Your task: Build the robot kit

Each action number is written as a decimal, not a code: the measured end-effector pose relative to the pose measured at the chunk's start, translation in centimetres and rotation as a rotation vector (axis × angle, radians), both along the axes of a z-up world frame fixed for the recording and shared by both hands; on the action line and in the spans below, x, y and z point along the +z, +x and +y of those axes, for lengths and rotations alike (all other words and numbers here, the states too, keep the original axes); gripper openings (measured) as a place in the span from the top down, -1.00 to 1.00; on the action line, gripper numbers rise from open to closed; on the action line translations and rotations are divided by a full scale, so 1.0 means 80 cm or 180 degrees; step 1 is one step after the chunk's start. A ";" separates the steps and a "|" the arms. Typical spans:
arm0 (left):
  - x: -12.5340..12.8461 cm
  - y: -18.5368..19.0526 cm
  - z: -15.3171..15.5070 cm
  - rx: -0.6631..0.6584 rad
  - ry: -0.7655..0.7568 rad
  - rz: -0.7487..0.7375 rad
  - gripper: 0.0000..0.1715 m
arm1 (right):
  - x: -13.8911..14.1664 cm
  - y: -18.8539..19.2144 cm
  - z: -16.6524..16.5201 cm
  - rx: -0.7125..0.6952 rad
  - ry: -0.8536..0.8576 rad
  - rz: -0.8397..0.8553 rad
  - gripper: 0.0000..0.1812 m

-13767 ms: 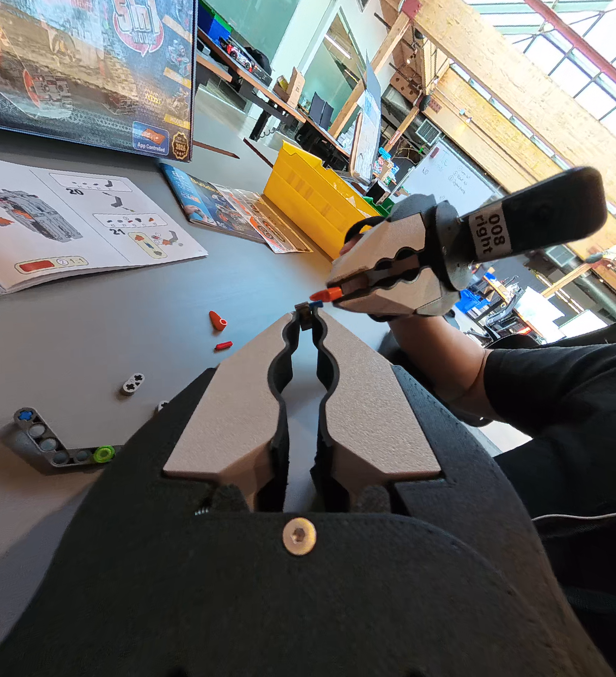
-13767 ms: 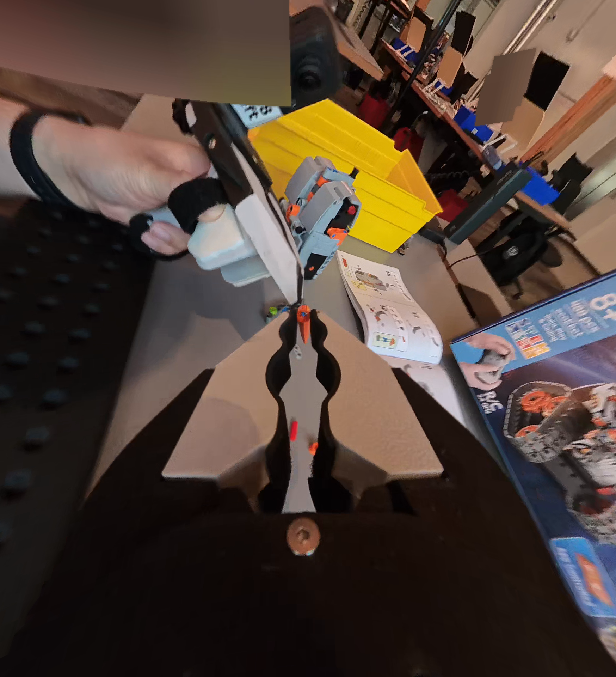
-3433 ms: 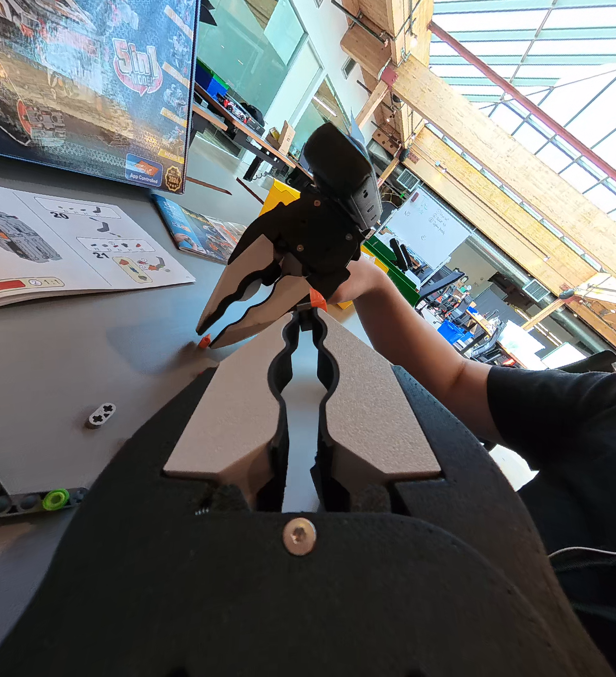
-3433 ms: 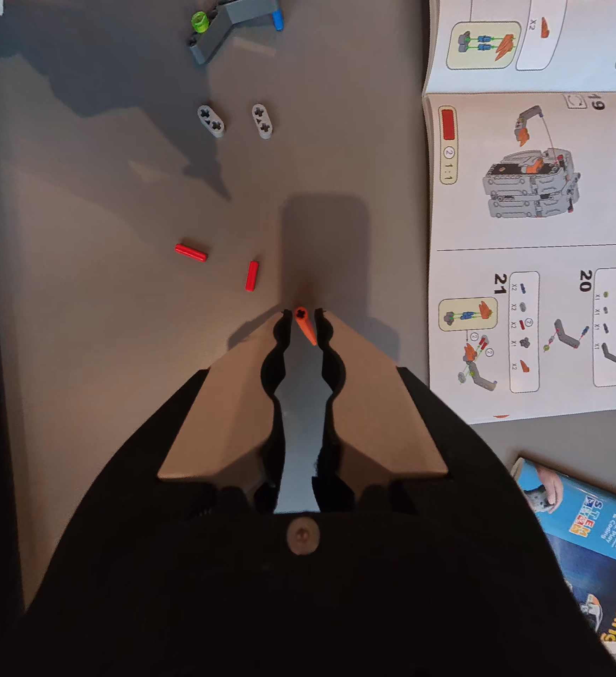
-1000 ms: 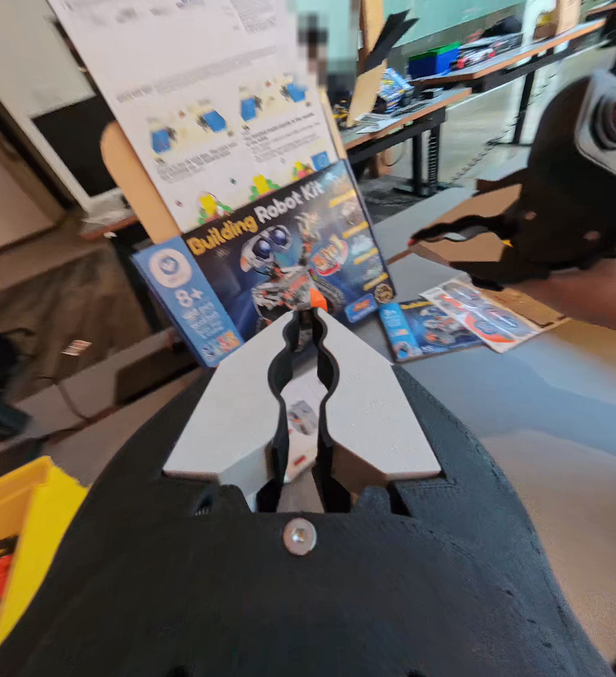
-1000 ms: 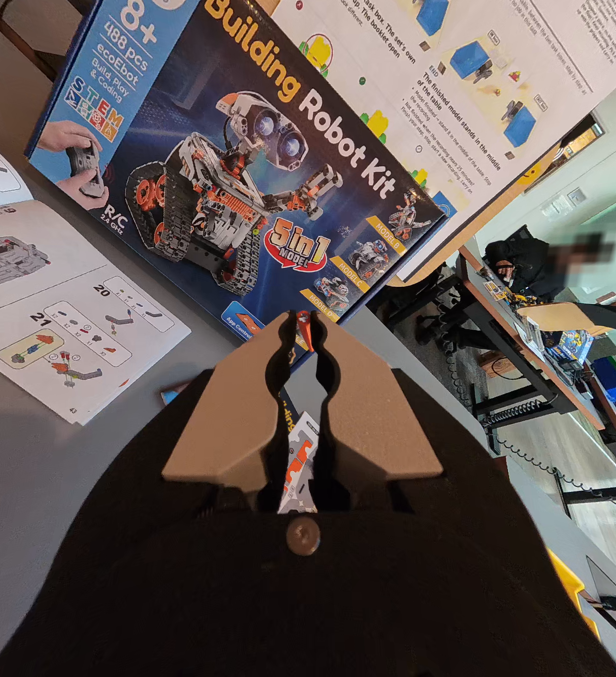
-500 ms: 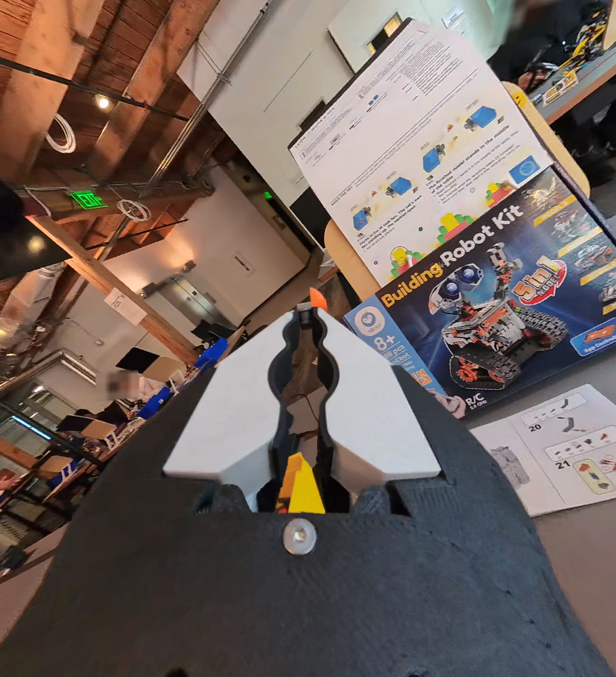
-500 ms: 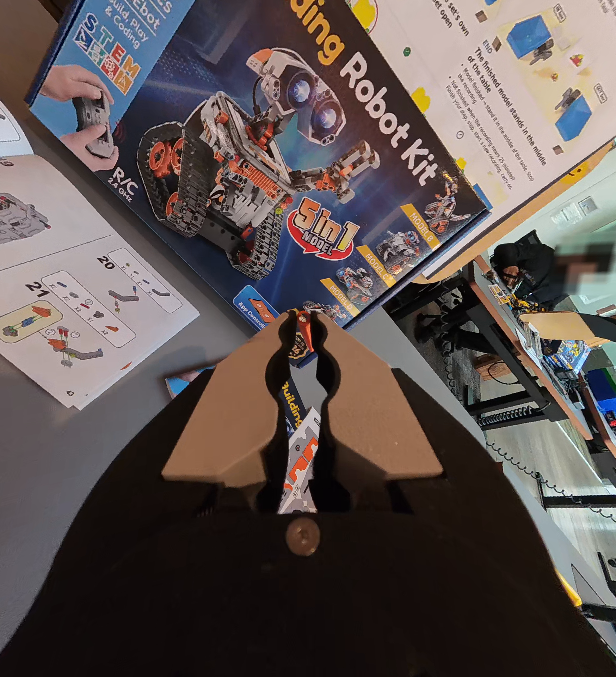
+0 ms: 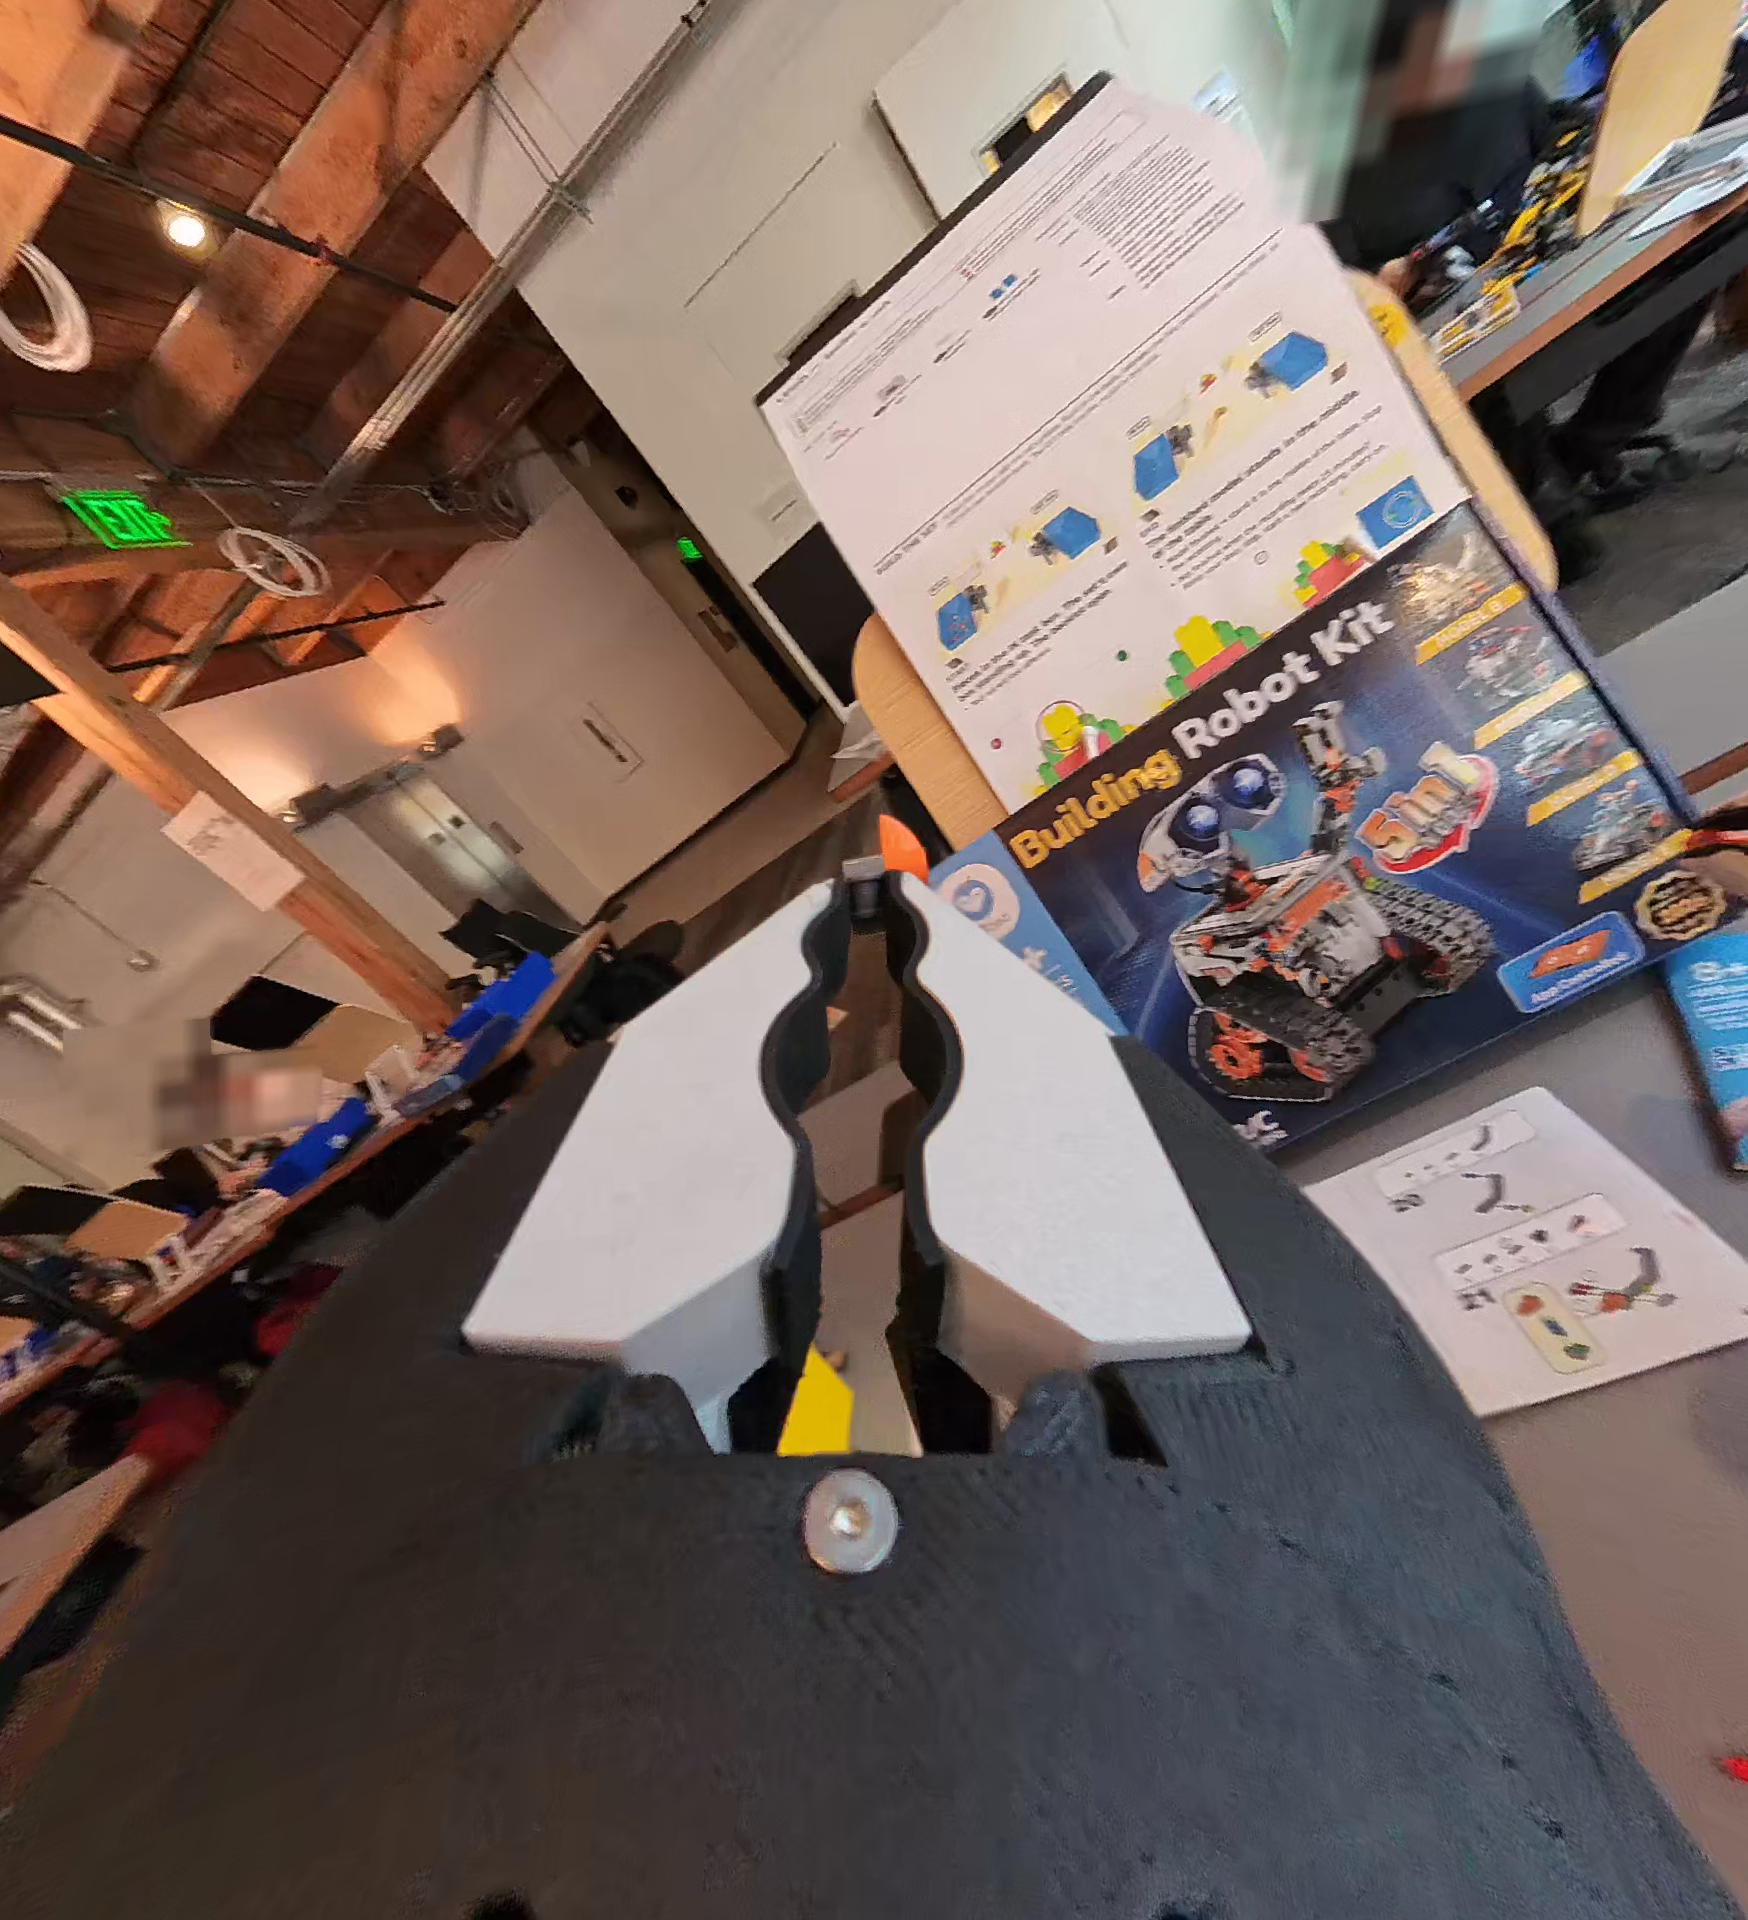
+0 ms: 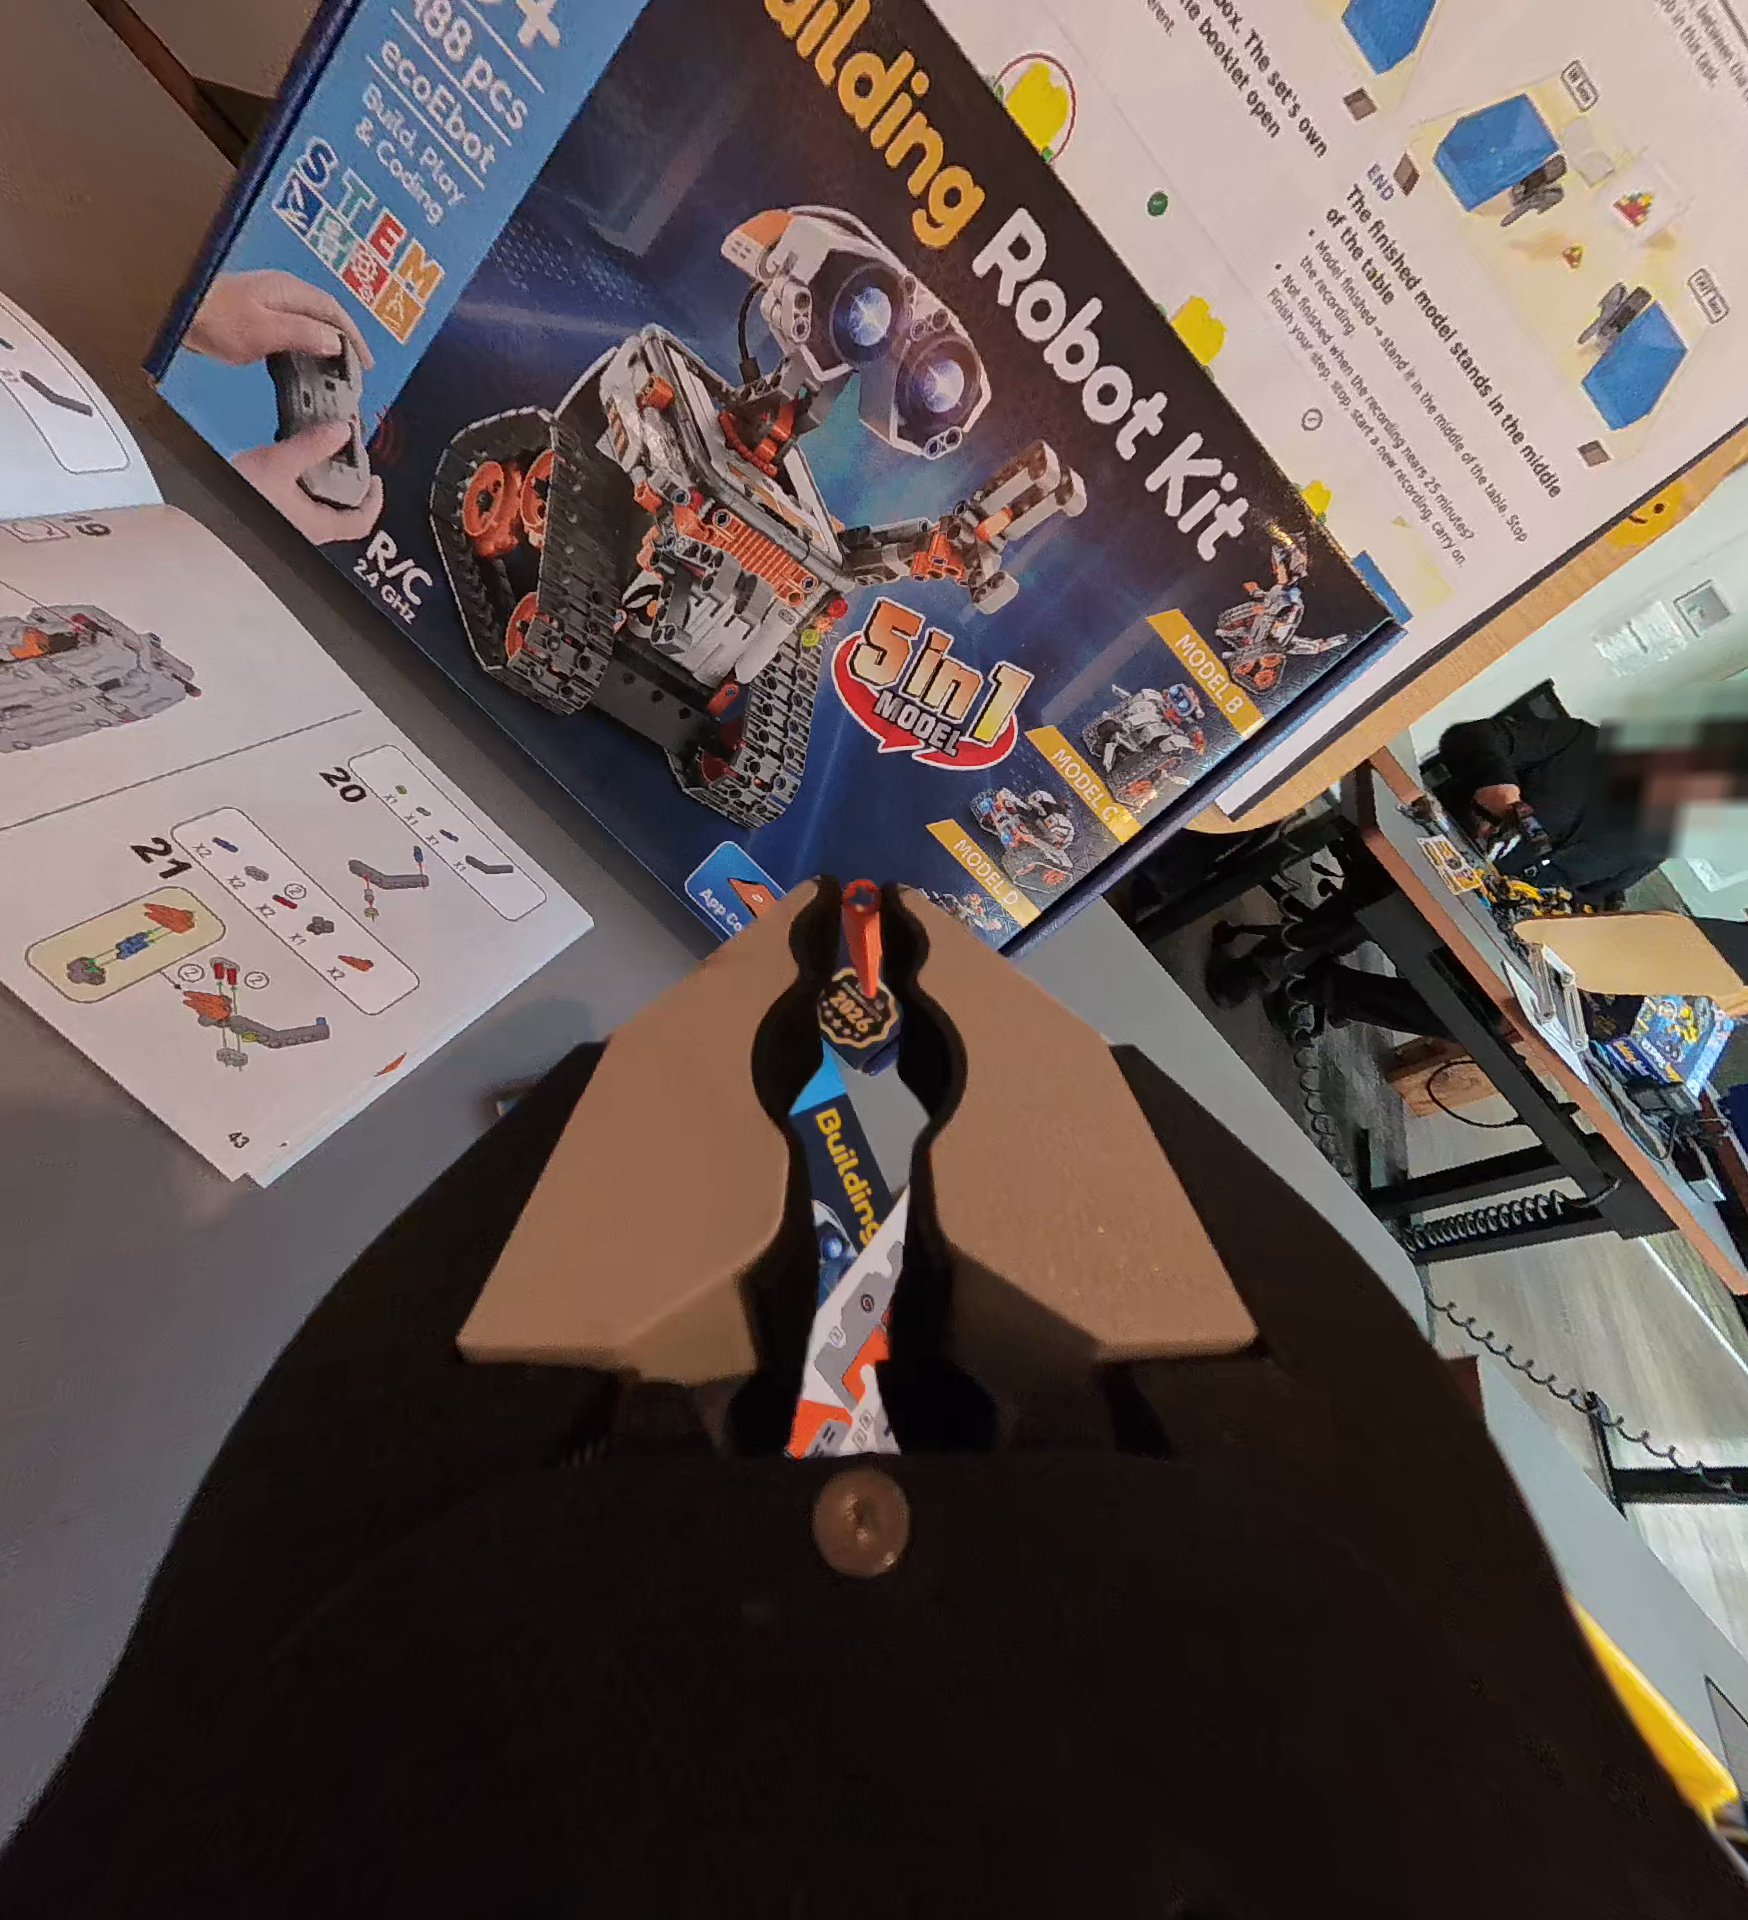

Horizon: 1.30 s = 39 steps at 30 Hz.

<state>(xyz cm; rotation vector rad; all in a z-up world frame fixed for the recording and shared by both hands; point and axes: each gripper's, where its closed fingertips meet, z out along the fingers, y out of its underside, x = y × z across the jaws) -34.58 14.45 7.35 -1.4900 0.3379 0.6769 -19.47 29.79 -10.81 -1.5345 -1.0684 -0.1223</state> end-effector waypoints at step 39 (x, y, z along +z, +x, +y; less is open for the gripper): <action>-0.267 0.001 -0.096 -0.2116 -0.0944 -0.3947 0.95 | -0.033 -0.187 -0.297 0.3020 -0.0375 -0.0230 0.93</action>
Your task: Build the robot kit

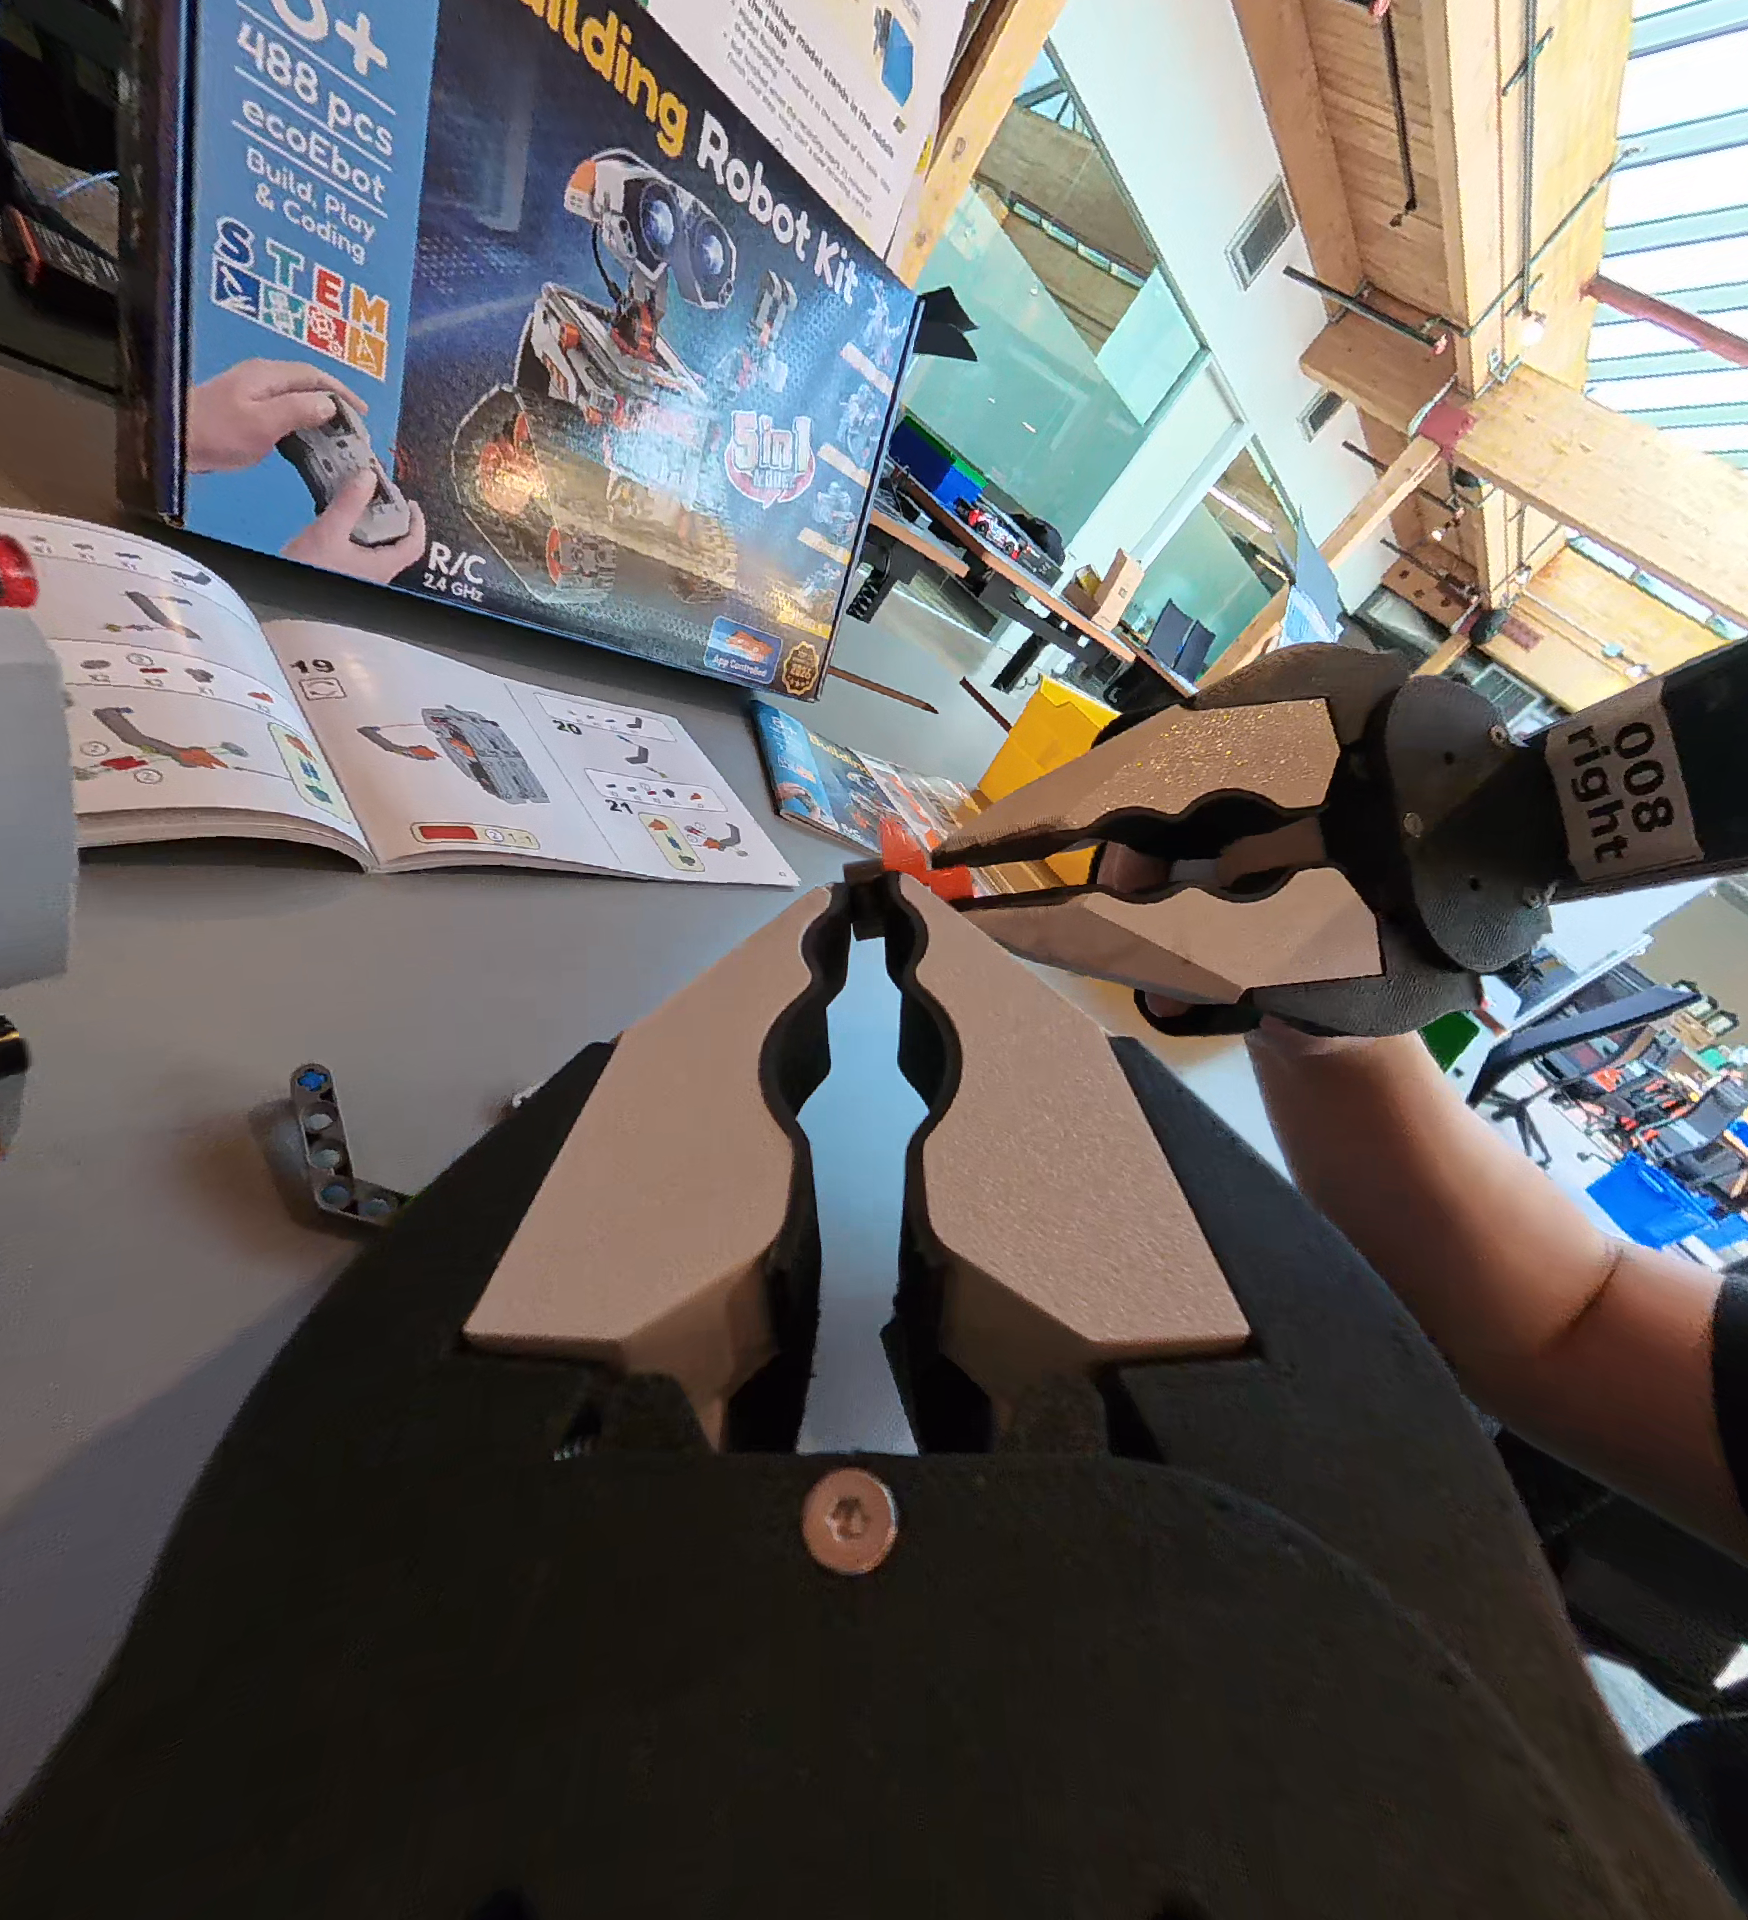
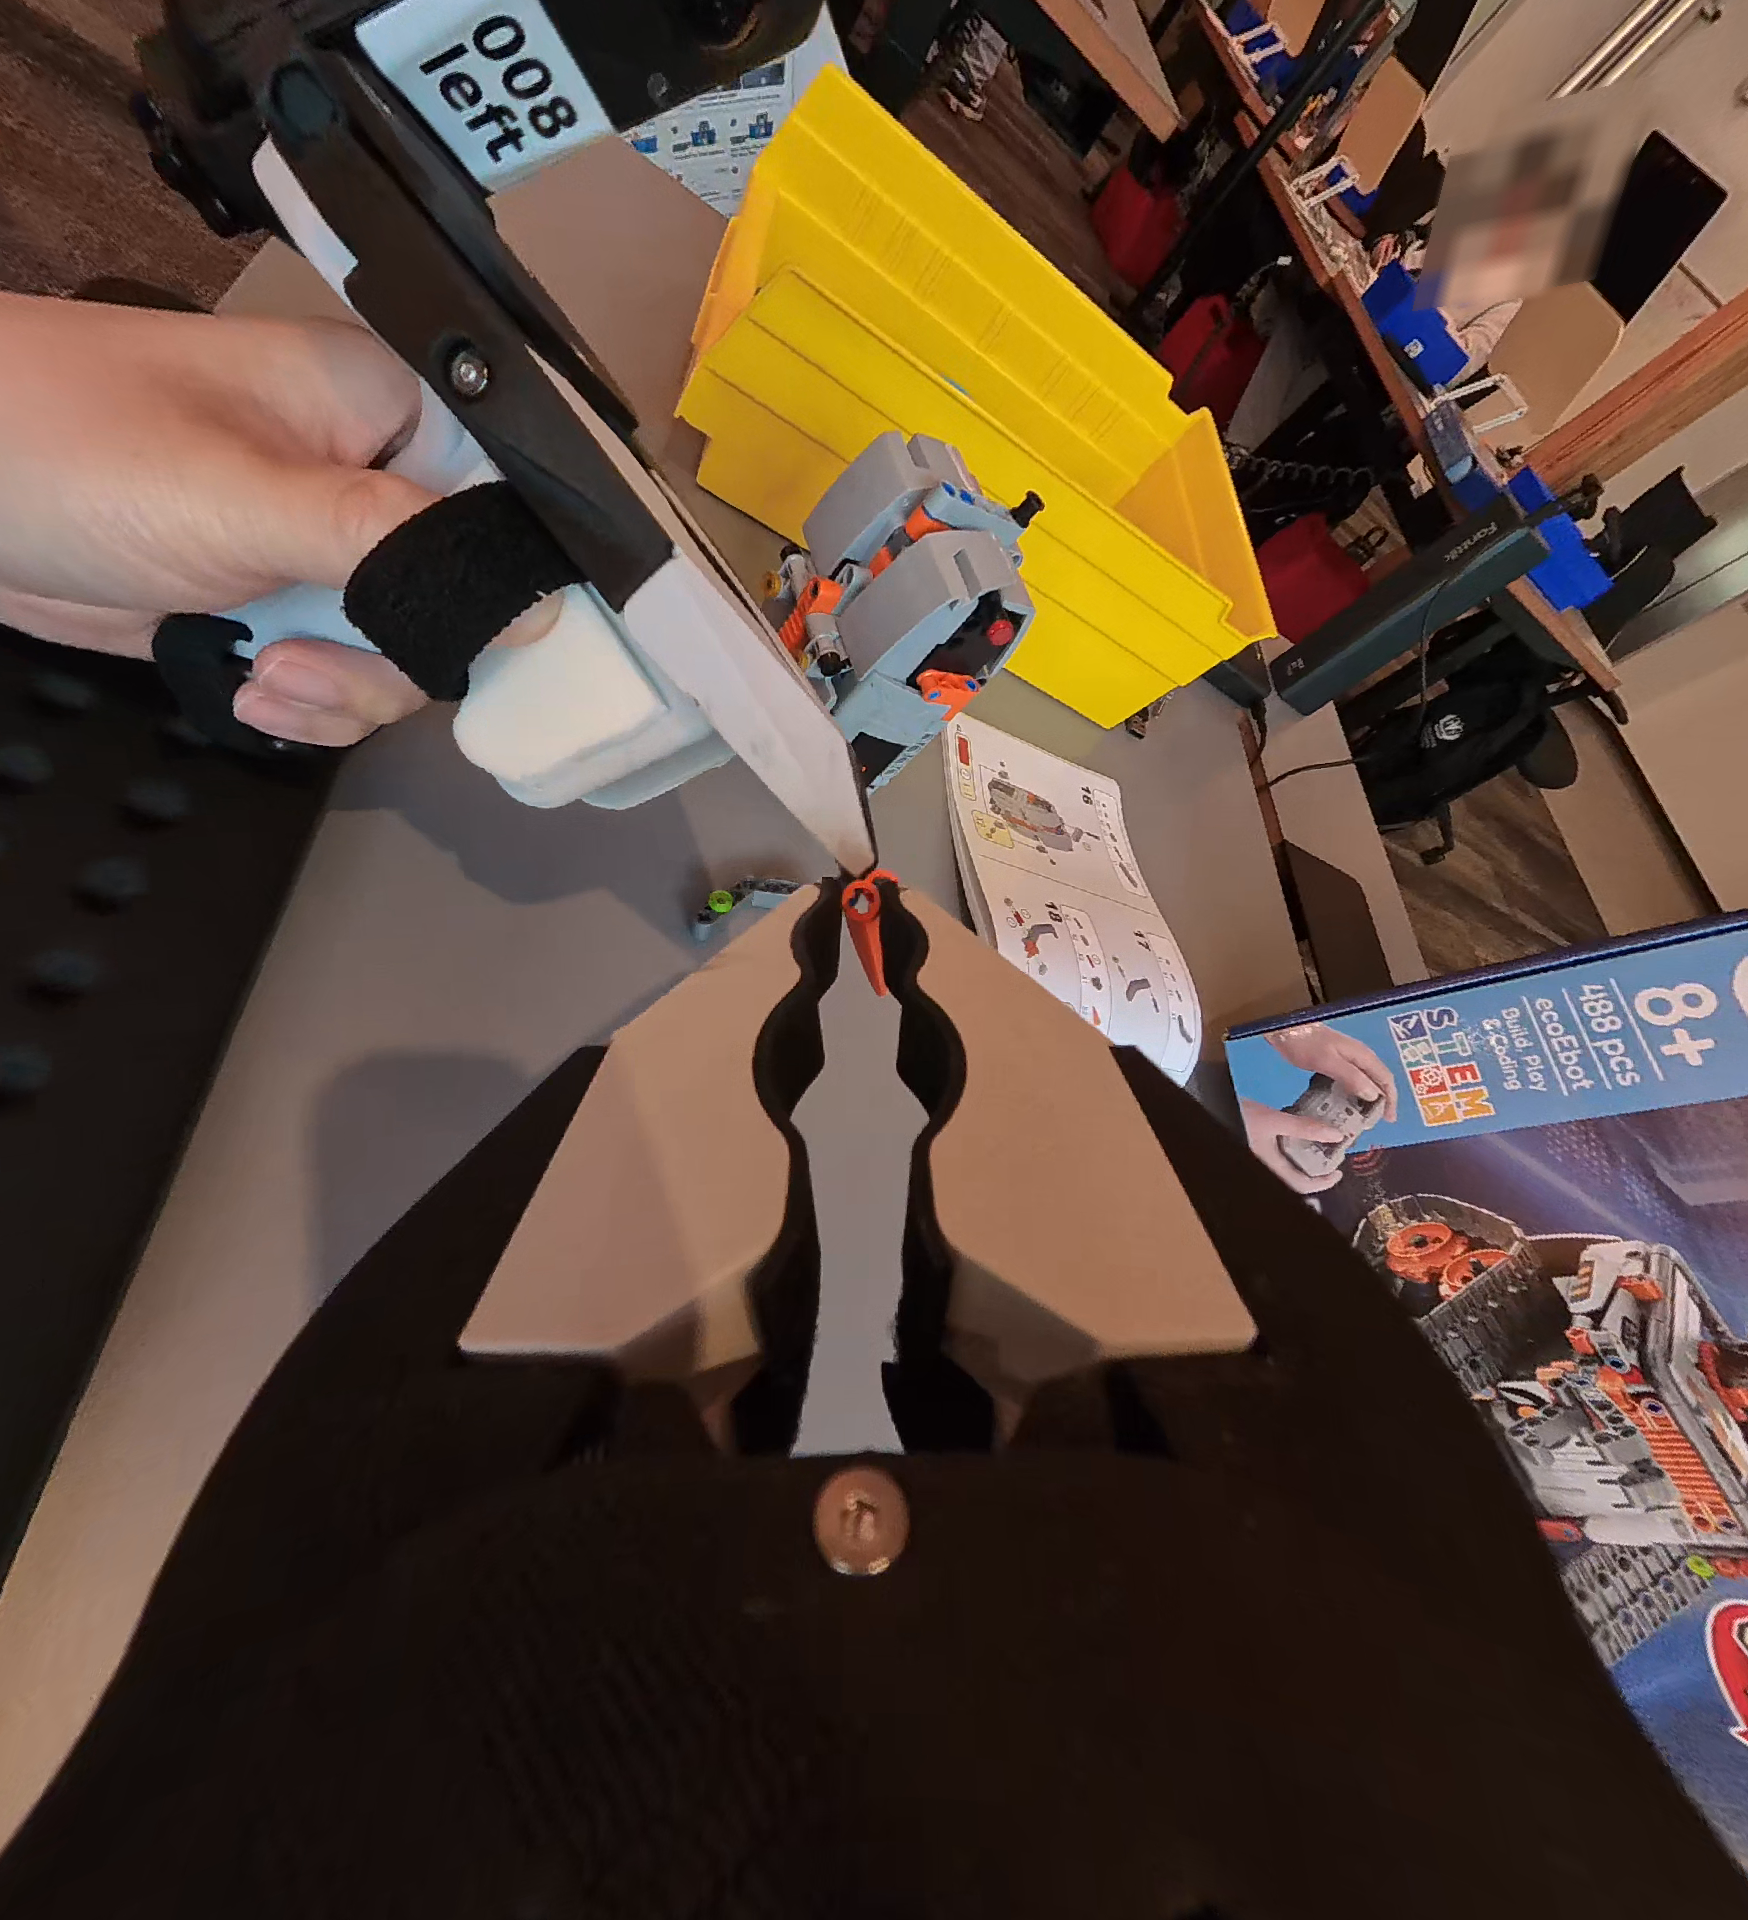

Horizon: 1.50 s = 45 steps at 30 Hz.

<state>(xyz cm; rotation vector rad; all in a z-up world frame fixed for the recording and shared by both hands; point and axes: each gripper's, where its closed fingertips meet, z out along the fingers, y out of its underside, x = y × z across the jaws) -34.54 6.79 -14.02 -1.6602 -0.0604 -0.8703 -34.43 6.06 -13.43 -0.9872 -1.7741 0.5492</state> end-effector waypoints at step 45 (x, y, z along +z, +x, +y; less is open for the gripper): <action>0.017 -0.011 -0.007 0.0050 0.0227 -0.0388 0.96 | 0.009 -0.008 -0.005 -0.0323 0.0751 0.0317 0.92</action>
